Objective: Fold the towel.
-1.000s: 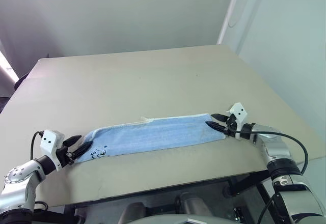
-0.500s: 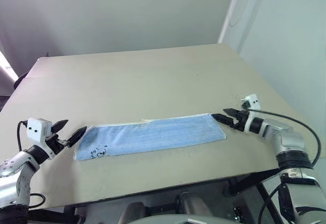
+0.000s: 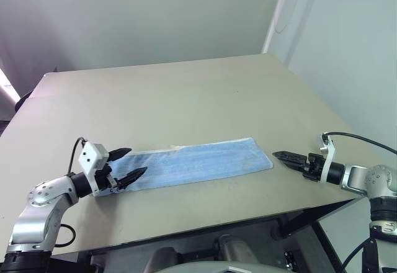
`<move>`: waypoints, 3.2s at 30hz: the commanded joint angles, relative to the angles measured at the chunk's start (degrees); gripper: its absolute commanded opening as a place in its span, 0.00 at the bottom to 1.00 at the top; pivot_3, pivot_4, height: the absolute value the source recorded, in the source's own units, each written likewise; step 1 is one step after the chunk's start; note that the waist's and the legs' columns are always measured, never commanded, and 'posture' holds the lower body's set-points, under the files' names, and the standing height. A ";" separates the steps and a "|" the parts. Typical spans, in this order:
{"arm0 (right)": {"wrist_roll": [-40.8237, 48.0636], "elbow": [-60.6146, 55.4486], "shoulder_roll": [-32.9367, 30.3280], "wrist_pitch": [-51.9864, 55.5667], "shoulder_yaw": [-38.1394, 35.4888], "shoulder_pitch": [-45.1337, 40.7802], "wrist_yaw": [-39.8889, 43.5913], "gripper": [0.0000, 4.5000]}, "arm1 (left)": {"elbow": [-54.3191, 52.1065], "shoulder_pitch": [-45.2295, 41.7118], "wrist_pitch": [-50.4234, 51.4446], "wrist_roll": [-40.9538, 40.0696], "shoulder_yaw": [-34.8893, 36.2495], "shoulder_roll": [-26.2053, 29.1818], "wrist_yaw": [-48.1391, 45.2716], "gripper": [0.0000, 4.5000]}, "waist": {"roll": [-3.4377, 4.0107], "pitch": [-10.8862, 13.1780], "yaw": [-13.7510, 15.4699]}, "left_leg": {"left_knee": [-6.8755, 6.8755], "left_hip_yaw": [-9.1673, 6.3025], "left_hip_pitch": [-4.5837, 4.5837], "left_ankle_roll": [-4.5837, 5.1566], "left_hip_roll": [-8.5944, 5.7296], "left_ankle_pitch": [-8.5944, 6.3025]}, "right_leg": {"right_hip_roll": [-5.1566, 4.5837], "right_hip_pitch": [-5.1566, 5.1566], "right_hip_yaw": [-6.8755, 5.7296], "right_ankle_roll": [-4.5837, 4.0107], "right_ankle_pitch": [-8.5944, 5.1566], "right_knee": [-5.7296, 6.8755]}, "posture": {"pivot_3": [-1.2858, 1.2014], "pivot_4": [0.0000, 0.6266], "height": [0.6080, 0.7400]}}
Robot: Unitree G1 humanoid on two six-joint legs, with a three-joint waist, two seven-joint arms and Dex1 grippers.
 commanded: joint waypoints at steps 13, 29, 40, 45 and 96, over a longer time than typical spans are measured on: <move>2.46 -7.20 4.88 5.47 5.52 2.24 -1.67 0.99 | -2.92 -1.36 -1.72 1.89 -6.64 -0.49 -4.20 1.00 | -0.37 -0.22 -0.50 | -0.01 0.00 0.05 0.00 0.24 0.00 | 0.26 0.00 0.00 -0.02 -0.01 0.00 | 0.52 0.00 1.00; 2.08 -1.66 13.43 8.30 2.20 -4.48 -11.95 0.99 | -2.44 -1.69 -2.31 3.61 -8.87 -1.76 -3.53 1.00 | -0.62 -0.31 -3.17 | -0.04 -0.19 0.38 0.00 0.78 -0.01 | 0.92 0.06 0.02 -0.27 0.12 -0.01 | 0.52 0.00 1.00; 0.69 2.71 15.80 6.14 2.14 -8.42 -15.23 0.90 | -2.44 -1.74 -1.96 3.23 -8.43 -1.69 -3.21 1.00 | -0.56 -0.27 -3.67 | -0.05 -0.10 0.81 -0.04 0.77 -0.03 | 0.86 0.27 -0.01 -0.27 0.12 -0.22 | 0.52 0.00 1.00; 0.35 5.69 17.42 4.22 0.57 -12.26 -17.34 0.52 | -2.37 -1.35 -2.10 3.20 -7.97 -1.59 -2.98 1.00 | -0.28 -0.11 -4.49 | -0.11 -0.13 0.72 -0.06 0.88 -0.04 | 0.88 0.19 -0.11 -0.25 0.13 -0.60 | 0.52 0.00 1.00; -15.37 -20.19 13.33 -21.08 41.28 -18.26 3.83 0.01 | 0.37 -1.27 -3.18 3.86 -3.45 0.24 -1.05 1.00 | 0.10 0.15 -1.25 | -0.05 -0.06 -0.09 0.61 0.20 -0.38 | 0.59 -0.92 0.39 -0.24 0.66 -0.27 | 0.52 0.00 1.00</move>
